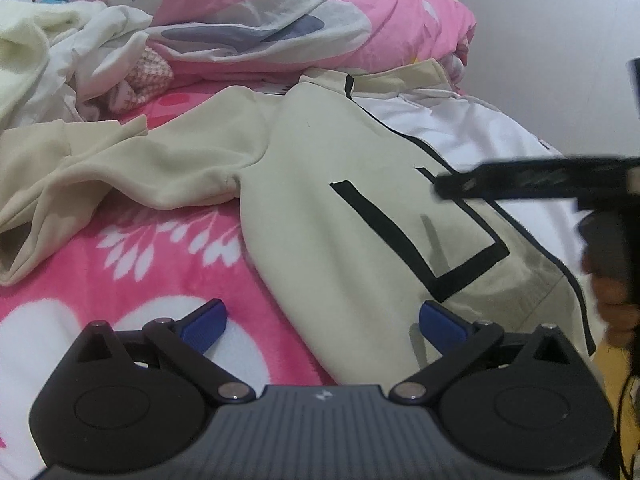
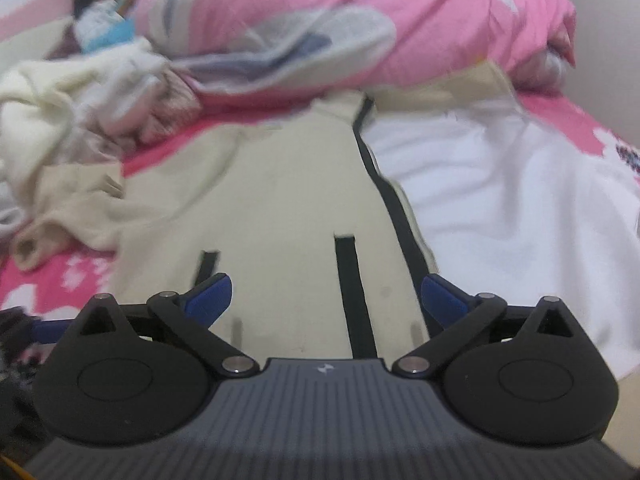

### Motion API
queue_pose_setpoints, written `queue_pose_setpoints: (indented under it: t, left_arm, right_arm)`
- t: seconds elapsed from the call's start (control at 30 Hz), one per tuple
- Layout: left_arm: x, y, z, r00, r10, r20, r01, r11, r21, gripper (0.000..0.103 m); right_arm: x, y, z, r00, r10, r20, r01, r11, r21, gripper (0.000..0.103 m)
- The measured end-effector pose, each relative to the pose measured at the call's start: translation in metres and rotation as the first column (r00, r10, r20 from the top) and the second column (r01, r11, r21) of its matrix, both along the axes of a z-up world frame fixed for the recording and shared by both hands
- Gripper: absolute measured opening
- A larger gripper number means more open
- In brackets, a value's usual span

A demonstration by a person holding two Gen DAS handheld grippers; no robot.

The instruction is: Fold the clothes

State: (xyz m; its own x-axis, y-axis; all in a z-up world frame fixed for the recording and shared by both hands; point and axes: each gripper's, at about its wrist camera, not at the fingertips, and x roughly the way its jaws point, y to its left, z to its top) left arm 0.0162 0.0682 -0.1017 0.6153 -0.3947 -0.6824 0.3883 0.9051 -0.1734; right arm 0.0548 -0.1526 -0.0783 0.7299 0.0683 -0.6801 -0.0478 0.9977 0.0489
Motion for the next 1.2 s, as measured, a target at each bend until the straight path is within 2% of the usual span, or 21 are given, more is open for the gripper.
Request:
queue_pose_setpoints:
  t: [0.07,0.13,0.33,0.53,0.73,0.87,0.93,1.03,1.13,1.2]
  left_arm:
    - [0.0,0.003,0.0,1.0,0.004,-0.001,-0.004,1.0,-0.021,0.103]
    - [0.0,0.007,0.0,1.0,0.009,-0.002,-0.009,0.999,-0.047,0.103]
    - [-0.001,0.017,0.0,0.999,0.037,0.002,-0.036,0.991,-0.129,0.103]
    - [-0.009,0.032,0.008,0.988,0.141,0.068,-0.126,0.973,-0.194,0.103]
    - [-0.012,0.044,0.027,0.957,0.23,0.179,-0.205,0.967,-0.151,0.103]
    - [-0.004,0.056,0.036,0.932,0.283,0.225,-0.263,0.958,-0.117,0.103]
    - [0.004,0.061,0.039,0.923,0.298,0.243,-0.283,0.954,-0.095,0.103]
    - [0.016,0.067,0.043,0.908,0.32,0.27,-0.315,0.947,-0.063,0.103]
    - [0.027,0.074,0.047,0.892,0.34,0.299,-0.347,0.937,-0.033,0.1]
    - [0.035,0.078,0.05,0.88,0.353,0.318,-0.368,0.93,-0.013,0.095]
  right_arm:
    - [0.01,0.005,-0.019,0.998,-0.003,-0.061,0.001,1.0,-0.029,0.102]
    - [0.015,0.01,-0.033,0.996,-0.008,-0.083,0.003,0.998,-0.062,0.102]
    - [0.014,0.009,-0.034,0.998,-0.001,-0.067,-0.002,0.999,-0.047,0.102]
    - [0.014,0.01,-0.033,0.998,0.001,-0.062,-0.004,0.999,-0.045,0.102]
    - [0.022,0.015,-0.019,0.993,0.051,-0.108,-0.059,0.996,-0.071,0.102]
    - [0.021,0.031,0.008,0.992,0.122,-0.032,-0.122,0.993,-0.001,0.102]
    - [0.02,0.044,0.013,0.986,0.166,0.011,-0.166,0.986,-0.002,0.102]
    - [0.028,0.061,0.004,0.98,0.2,0.008,-0.2,0.98,-0.023,0.102]
    - [0.04,0.071,-0.022,0.975,0.212,-0.061,-0.213,0.977,-0.015,0.102]
    - [0.04,0.077,-0.037,0.977,0.208,-0.053,-0.21,0.976,-0.052,0.102]
